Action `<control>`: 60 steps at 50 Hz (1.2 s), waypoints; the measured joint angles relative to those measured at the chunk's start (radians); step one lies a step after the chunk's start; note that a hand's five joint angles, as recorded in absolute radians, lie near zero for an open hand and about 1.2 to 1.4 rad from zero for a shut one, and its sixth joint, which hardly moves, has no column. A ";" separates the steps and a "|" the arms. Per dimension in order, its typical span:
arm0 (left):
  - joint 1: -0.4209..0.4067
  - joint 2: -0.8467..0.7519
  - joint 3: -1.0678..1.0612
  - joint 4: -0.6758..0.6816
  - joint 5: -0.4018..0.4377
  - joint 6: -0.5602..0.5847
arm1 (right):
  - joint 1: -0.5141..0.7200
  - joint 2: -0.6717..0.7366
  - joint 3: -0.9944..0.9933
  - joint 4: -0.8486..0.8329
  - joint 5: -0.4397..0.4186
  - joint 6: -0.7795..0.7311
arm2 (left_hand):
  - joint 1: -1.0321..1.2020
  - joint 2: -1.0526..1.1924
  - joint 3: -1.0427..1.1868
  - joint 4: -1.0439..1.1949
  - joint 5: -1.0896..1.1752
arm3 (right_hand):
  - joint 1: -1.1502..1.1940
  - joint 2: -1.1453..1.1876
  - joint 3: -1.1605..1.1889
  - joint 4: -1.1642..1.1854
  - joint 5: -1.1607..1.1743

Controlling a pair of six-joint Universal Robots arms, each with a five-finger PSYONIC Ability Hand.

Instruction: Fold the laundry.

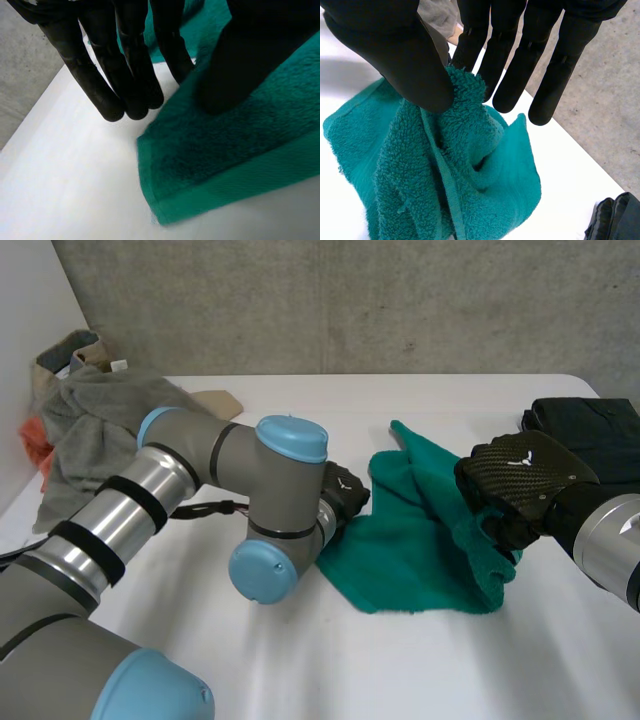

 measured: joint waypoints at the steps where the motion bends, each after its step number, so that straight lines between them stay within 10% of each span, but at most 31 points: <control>1: -0.001 -0.003 0.007 -0.002 -0.013 0.009 | 0.000 0.000 0.000 0.000 0.000 0.000 | 0.000 0.025 0.028 0.030 0.022 | 0.000 0.000 0.000 0.000 0.000; 8: 0.015 0.055 0.015 0.035 -0.130 0.022 | 0.018 -0.012 0.010 0.019 -0.023 0.001 | 0.000 0.038 0.043 0.044 0.023 | 0.000 0.000 0.000 0.000 0.000; 17: 0.083 0.281 -0.106 0.191 -0.075 -0.053 | 0.176 0.001 0.089 0.054 -0.111 0.083 | 0.000 0.041 0.045 0.044 0.023 | 0.000 -0.002 -0.004 -0.004 0.003; 24: 0.162 0.489 -0.230 0.302 -0.018 -0.073 | 0.368 0.150 0.076 0.010 -0.013 0.338 | 0.000 0.041 0.045 0.044 0.023 | -0.829 -0.890 -0.892 -0.888 -0.865; 31: 0.203 0.631 -0.331 0.289 0.023 -0.082 | 0.192 0.136 -0.108 0.007 0.174 0.410 | 0.000 0.041 0.045 0.044 0.023 | -0.887 -0.964 -0.981 -0.976 -0.931; 38: 0.201 0.773 -0.467 0.270 0.078 -0.090 | 0.012 0.198 -0.275 0.013 0.116 0.363 | 0.000 0.041 0.045 0.044 0.023 | -0.887 -0.964 -0.981 -0.976 -0.931; 56: 0.164 1.148 -0.876 0.416 0.170 -0.069 | 0.116 1.030 -0.956 0.004 -0.085 0.181 | 0.000 0.042 0.047 0.045 0.023 | -0.883 -0.958 -0.973 -0.971 -0.926; 60: 0.196 1.168 -0.904 0.446 0.177 -0.073 | 0.140 1.122 -1.064 0.014 -0.107 0.192 | 0.000 0.042 0.047 0.046 0.023 | -0.335 -0.390 -0.420 -0.453 -0.396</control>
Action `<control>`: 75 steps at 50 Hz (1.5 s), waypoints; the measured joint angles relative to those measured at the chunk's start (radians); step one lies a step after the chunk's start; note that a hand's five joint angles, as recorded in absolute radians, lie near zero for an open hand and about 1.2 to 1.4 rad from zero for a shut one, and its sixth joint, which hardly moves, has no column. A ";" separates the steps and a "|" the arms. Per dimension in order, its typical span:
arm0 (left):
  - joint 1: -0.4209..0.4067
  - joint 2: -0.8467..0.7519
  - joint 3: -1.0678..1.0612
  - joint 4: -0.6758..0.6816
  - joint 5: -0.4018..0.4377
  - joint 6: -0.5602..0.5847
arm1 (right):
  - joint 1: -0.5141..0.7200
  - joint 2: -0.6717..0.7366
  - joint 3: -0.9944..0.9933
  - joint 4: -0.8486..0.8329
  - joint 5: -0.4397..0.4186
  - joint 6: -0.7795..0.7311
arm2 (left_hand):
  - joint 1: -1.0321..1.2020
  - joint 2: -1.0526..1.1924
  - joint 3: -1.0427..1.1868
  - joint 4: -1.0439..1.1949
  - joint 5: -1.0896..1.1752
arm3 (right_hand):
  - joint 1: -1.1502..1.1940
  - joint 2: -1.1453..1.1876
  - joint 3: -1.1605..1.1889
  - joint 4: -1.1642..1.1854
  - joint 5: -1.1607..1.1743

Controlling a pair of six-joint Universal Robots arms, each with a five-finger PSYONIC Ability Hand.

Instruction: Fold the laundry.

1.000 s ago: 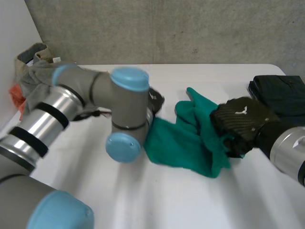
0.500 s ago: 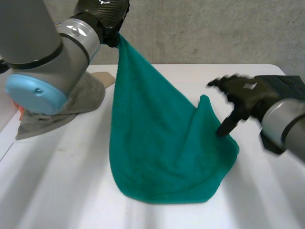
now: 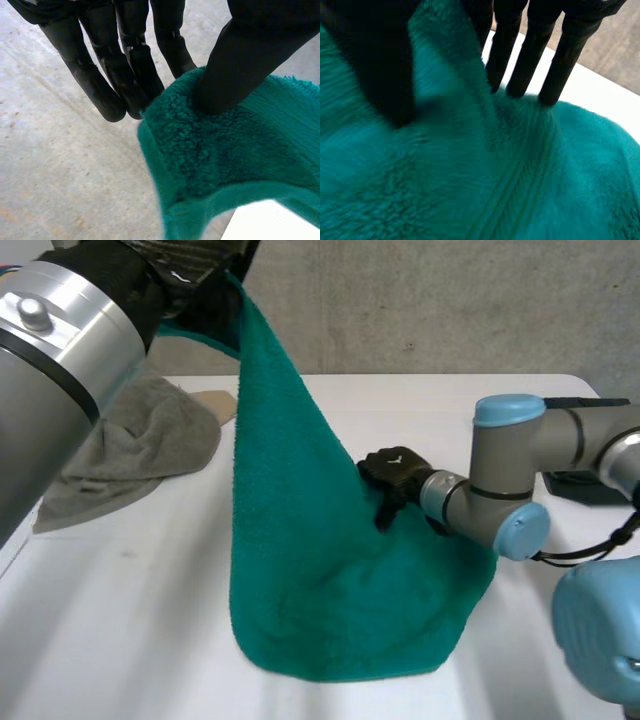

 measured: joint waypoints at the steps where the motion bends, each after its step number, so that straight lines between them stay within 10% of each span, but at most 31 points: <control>1: 0.010 0.002 -0.002 0.006 0.003 -0.002 | 0.002 0.014 -0.029 0.000 0.004 0.004 | 0.000 0.000 0.000 0.001 0.000 | 0.210 0.211 0.204 0.225 0.217; 16: 0.154 -0.148 0.292 0.103 -0.024 -0.051 | -0.110 -0.232 -0.311 -0.224 0.377 0.121 | 0.000 0.001 0.000 0.002 0.000 | 0.357 0.387 0.416 0.453 0.397; 30: 0.190 -0.340 0.176 0.022 -0.074 -0.034 | -0.176 -0.713 0.489 -0.111 0.174 0.064 | 0.000 0.002 0.000 0.002 0.000 | 0.357 0.387 0.422 0.453 0.399; 38: 0.179 -0.503 -0.113 0.048 -0.091 0.116 | -0.140 -0.590 0.866 -0.282 0.142 -0.135 | -0.013 -0.049 -0.046 -0.045 -0.019 | -0.074 -0.083 -0.044 -0.012 -0.040; 47: 0.200 -0.477 -0.108 0.007 -0.143 0.127 | -0.129 -0.539 0.800 -0.148 0.232 -0.218 | -0.864 -0.896 -0.886 -0.901 -0.872 | -0.427 -0.418 -0.429 -0.398 -0.444; 57: 0.304 -0.323 -0.078 -0.082 -0.056 -0.105 | -0.190 -0.713 0.677 0.051 0.252 -0.138 | -0.872 -0.938 -0.915 -0.945 -0.916 | -0.460 -0.476 -0.471 -0.427 -0.479; 75: 0.412 -0.674 0.167 -0.436 0.236 -0.235 | -0.289 -0.445 0.492 0.205 0.116 -0.413 | -0.666 -0.703 -0.696 -0.694 -0.662 | -0.281 -0.286 -0.266 -0.232 -0.236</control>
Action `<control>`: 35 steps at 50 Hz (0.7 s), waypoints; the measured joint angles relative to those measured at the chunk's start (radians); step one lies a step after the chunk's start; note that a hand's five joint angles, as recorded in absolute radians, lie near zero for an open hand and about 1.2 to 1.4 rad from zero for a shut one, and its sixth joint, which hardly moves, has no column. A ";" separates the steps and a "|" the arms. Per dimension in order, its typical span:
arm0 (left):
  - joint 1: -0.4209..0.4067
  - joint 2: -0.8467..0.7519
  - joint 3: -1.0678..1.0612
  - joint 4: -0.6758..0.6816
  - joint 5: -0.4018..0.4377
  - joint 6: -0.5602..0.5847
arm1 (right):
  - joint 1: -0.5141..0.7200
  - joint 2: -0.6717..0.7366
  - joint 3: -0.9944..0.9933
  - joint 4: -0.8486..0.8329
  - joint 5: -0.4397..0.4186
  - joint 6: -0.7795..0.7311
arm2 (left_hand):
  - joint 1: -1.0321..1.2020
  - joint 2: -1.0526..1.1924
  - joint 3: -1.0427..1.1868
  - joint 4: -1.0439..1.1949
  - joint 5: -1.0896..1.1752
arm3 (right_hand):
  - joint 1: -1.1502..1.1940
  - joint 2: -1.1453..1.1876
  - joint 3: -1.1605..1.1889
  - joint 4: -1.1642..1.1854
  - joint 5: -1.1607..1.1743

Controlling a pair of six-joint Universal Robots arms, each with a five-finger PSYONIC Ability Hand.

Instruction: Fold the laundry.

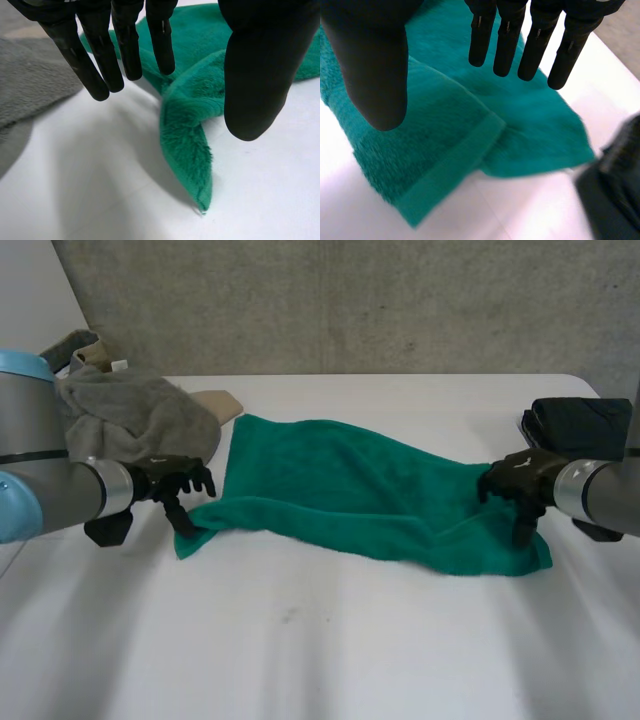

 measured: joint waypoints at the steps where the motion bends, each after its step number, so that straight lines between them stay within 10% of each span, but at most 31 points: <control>1: -0.004 -0.009 0.010 -0.002 -0.003 0.000 | -0.001 0.011 0.007 -0.014 -0.029 0.002 | 0.000 0.000 0.000 0.000 0.000 | 0.000 0.000 0.000 0.000 0.000; 23: -0.084 0.019 0.024 -0.014 -0.183 0.107 | -0.058 -0.126 0.177 -0.033 -0.093 0.031 | 0.636 0.691 0.688 0.690 0.646 | 0.627 0.673 0.678 0.681 0.649; 35: -0.030 0.281 -0.287 -0.107 -0.189 0.627 | -0.156 -0.280 0.340 0.478 0.007 -0.482 | 0.636 0.698 0.693 0.692 0.646 | 0.642 0.682 0.682 0.681 0.680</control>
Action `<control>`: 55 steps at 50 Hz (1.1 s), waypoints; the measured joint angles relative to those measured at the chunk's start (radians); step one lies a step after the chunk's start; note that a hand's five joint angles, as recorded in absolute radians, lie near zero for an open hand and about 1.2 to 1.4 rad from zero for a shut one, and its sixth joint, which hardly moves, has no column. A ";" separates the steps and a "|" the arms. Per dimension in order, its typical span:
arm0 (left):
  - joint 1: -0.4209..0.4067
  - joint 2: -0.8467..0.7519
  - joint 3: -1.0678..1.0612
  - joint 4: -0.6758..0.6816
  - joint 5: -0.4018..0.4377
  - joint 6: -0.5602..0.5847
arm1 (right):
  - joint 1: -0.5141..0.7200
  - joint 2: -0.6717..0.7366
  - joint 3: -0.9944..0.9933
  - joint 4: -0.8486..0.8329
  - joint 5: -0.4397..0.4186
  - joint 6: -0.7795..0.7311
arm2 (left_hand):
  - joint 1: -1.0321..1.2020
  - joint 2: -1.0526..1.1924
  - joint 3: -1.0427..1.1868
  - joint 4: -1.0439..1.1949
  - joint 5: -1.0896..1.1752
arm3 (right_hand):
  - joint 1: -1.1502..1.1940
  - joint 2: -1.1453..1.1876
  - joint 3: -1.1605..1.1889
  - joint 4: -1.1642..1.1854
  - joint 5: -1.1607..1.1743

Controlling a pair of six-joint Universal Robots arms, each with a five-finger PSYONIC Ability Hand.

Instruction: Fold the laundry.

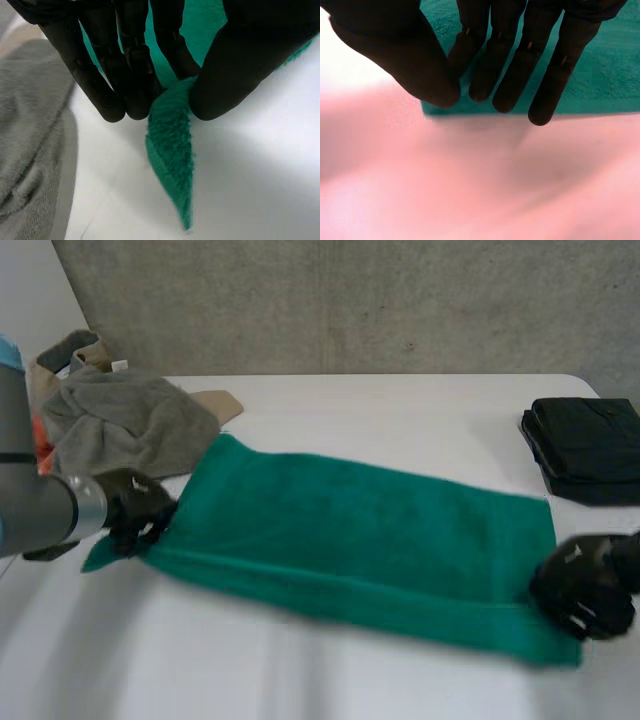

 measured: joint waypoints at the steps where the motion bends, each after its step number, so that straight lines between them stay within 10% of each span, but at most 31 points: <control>1: -0.001 0.002 -0.011 -0.001 0.000 0.025 | 0.001 0.000 0.003 0.003 0.005 -0.011 | 0.000 0.000 0.000 0.000 0.000 | 0.000 0.000 0.000 0.000 0.001; 15: -0.144 -0.144 0.456 0.220 -0.122 -0.017 | 0.144 0.087 -0.409 -0.414 0.089 0.327 | 0.000 0.000 0.000 0.001 0.000 | -0.013 -0.017 -0.018 -0.017 -0.018; 22: -0.182 -0.170 0.686 0.275 -0.143 -0.179 | 0.221 0.083 -0.523 -0.532 0.235 0.538 | 0.000 0.000 0.000 0.001 0.000 | -0.549 -0.590 -0.593 -0.597 -0.619; 39: -0.159 -0.157 0.496 0.363 -0.114 -0.161 | 0.525 -0.071 0.146 -0.629 0.241 1.015 | 0.000 0.000 0.000 0.001 0.000 | -0.605 -0.665 -0.666 -0.668 -0.712; 55: -0.156 -0.133 0.468 0.344 -0.121 -0.214 | 0.605 0.024 0.309 -1.148 0.455 0.854 | 0.000 0.000 0.000 0.001 0.000 | -0.676 -0.722 -0.717 -0.732 -0.763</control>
